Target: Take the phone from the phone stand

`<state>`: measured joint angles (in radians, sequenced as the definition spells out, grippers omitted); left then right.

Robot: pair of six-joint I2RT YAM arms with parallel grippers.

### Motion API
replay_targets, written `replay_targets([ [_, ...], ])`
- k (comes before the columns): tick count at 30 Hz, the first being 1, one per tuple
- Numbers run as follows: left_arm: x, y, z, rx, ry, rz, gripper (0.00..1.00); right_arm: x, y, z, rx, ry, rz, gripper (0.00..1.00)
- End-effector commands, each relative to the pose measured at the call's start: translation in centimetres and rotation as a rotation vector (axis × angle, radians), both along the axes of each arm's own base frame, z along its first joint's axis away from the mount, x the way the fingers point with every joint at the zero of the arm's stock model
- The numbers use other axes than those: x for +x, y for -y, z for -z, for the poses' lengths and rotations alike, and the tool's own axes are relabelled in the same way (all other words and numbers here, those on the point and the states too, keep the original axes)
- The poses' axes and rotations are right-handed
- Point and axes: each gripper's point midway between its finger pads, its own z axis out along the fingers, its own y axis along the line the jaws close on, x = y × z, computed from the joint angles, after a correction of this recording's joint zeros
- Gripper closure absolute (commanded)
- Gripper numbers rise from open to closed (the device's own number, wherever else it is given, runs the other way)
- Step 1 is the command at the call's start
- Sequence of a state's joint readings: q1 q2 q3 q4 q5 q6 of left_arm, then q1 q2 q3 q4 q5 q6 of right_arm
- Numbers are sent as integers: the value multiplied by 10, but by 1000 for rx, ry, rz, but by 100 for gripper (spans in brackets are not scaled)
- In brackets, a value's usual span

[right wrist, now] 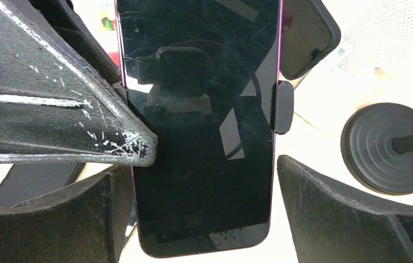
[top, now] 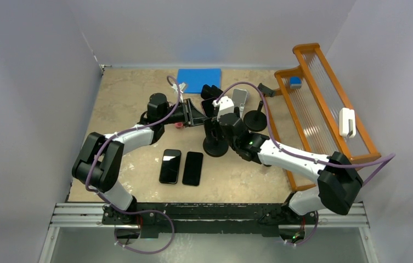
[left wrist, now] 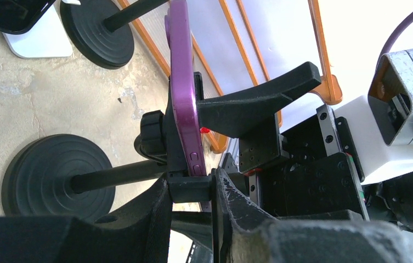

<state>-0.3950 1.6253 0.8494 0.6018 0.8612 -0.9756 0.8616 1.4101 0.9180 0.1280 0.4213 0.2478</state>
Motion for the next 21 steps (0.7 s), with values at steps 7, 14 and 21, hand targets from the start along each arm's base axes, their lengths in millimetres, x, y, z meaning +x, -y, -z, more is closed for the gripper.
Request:
replay_targets([
  [7,-3,4,-17,-10,78,51,100,12,-2,-32,48,83,34,10],
  [14,-5,5,-16,-12,76,65,100,12,-9,-27,43,74,4,25],
  [21,-7,-2,-9,-3,66,29,100,20,9,-19,57,62,86,83],
])
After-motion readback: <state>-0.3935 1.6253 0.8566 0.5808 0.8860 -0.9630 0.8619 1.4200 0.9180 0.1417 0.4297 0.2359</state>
